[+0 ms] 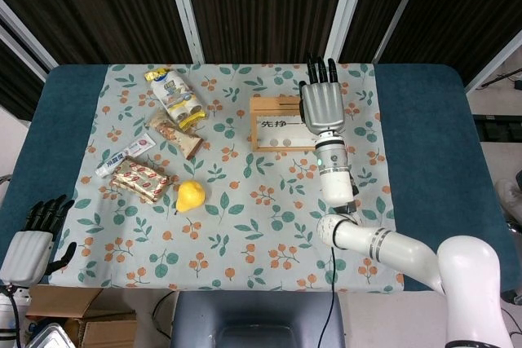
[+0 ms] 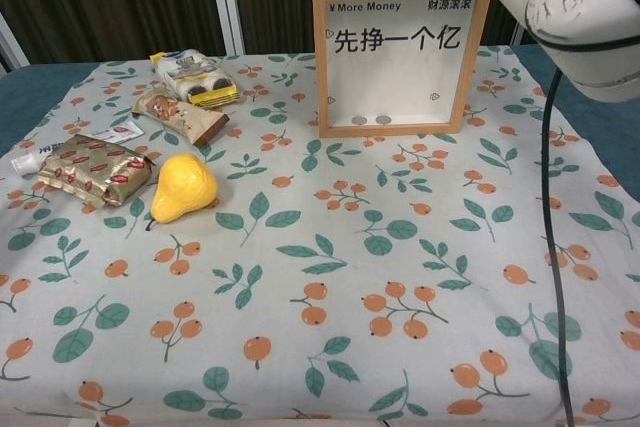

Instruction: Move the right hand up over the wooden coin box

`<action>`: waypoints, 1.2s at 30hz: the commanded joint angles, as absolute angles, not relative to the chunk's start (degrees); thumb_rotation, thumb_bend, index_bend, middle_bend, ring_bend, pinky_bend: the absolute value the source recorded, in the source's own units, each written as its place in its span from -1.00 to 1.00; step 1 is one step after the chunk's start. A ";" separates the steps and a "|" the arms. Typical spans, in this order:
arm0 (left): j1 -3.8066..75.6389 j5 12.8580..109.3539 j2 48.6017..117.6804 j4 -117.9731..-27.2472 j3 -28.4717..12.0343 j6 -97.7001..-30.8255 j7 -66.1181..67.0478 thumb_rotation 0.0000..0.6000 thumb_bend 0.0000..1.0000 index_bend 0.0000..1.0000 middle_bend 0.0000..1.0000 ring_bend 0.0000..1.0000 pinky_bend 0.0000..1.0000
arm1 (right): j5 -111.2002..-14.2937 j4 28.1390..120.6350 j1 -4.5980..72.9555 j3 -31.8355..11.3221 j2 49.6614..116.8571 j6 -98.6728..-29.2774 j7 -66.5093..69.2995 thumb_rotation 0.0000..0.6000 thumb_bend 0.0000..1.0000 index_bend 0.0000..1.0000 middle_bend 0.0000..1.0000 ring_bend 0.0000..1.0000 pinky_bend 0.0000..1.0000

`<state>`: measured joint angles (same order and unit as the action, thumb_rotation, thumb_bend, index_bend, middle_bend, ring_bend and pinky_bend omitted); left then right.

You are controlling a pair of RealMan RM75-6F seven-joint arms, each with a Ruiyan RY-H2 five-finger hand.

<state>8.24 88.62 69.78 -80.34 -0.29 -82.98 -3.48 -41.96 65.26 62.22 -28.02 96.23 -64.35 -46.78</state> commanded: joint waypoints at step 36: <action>7.98 88.72 69.50 -80.06 -0.36 -83.30 -3.84 1.00 -0.20 -1.00 -1.00 -1.00 -1.00 | -47.49 77.12 56.05 -26.55 86.74 -70.71 -39.30 1.00 0.22 -0.90 -0.75 -1.00 -1.00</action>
